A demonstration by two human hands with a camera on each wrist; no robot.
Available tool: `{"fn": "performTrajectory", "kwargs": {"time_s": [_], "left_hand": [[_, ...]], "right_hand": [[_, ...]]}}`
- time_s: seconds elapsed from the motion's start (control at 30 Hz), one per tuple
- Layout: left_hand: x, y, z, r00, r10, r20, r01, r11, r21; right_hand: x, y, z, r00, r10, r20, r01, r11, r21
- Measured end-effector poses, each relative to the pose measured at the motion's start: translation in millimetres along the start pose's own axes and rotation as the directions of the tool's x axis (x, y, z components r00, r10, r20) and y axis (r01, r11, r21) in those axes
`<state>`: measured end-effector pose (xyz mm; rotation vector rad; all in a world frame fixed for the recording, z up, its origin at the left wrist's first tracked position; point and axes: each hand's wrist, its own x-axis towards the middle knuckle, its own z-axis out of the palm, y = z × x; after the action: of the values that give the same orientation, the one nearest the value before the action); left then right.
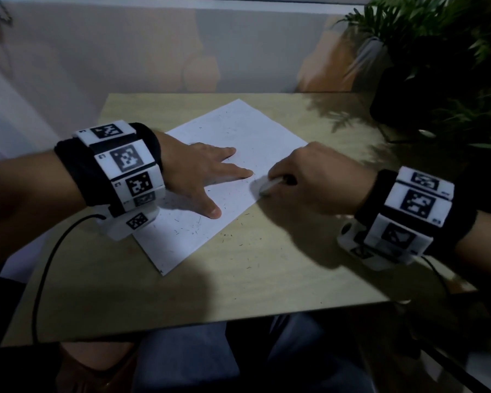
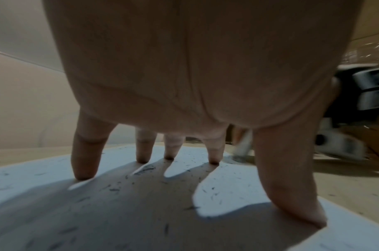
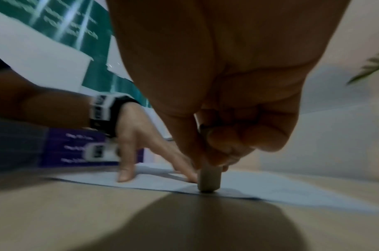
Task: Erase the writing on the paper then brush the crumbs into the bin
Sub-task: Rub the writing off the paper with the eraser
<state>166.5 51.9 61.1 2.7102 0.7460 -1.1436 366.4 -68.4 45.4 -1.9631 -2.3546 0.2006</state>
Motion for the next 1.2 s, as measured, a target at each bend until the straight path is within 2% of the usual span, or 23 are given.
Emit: {"fn": "performTrajectory", "kwargs": {"time_s": [0.1,0.23,0.4,0.47,0.57,0.63,0.73,0.83,0.9,1.0,1.07,1.13,1.2], "left_hand": [[-0.9,1.6,-0.7,1.0,0.006,-0.001,-0.006,1.0,-0.002],[0.7,-1.4,0.9,1.0,0.008,0.006,-0.008,1.0,-0.012],[1.6,-1.4,1.9,1.0,0.002,0.004,-0.002,1.0,0.001],[1.2,-1.7,1.4,1.0,0.005,0.005,-0.005,1.0,-0.006],[0.7,-1.9,2.0,1.0,0.014,0.004,-0.014,1.0,-0.012],[1.5,-2.3,2.3,1.0,0.018,0.003,-0.018,1.0,-0.014],[1.6,-3.5,1.9,1.0,0.015,0.003,-0.015,1.0,-0.022],[2.2,-2.8,1.5,1.0,0.019,0.004,-0.019,1.0,-0.016],[2.9,-3.2,1.8,1.0,0.013,0.003,-0.013,1.0,-0.015],[2.2,-0.9,0.4,1.0,-0.002,-0.002,0.002,1.0,-0.025],[3.1,3.0,0.0,0.999,-0.027,-0.018,0.026,0.999,-0.023],[6.9,5.7,4.0,0.995,-0.062,-0.079,0.06,0.998,-0.026],[7.9,5.0,7.7,0.98,-0.097,-0.175,0.083,0.993,-0.082]], "right_hand": [[-2.3,7.7,-2.9,0.999,0.0,0.043,-0.001,1.0,0.015],[6.3,46.9,-17.0,0.989,0.143,-0.032,-0.143,0.989,-0.028],[1.5,19.0,-0.8,1.0,0.017,-0.02,-0.017,1.0,-0.007],[1.0,27.9,-4.9,0.998,0.064,0.002,-0.064,0.998,0.012],[7.3,58.7,-20.4,0.977,0.209,0.027,-0.209,0.978,-0.024],[9.9,66.0,-27.0,0.964,0.267,-0.009,-0.267,0.963,-0.047],[9.7,43.2,-21.5,0.986,0.15,-0.075,-0.152,0.988,-0.021],[2.2,19.2,-6.9,0.999,0.029,-0.024,-0.028,0.999,0.035],[2.0,25.3,-7.7,0.998,0.059,0.013,-0.059,0.998,0.017],[9.6,54.8,-20.0,0.972,0.234,0.036,-0.233,0.972,-0.017],[13.6,66.5,-24.9,0.951,0.309,0.005,-0.308,0.949,-0.07],[13.6,57.6,-26.0,0.955,0.292,-0.049,-0.295,0.952,-0.076],[9.2,37.2,-25.4,0.978,0.188,-0.086,-0.189,0.982,-0.005]]}}
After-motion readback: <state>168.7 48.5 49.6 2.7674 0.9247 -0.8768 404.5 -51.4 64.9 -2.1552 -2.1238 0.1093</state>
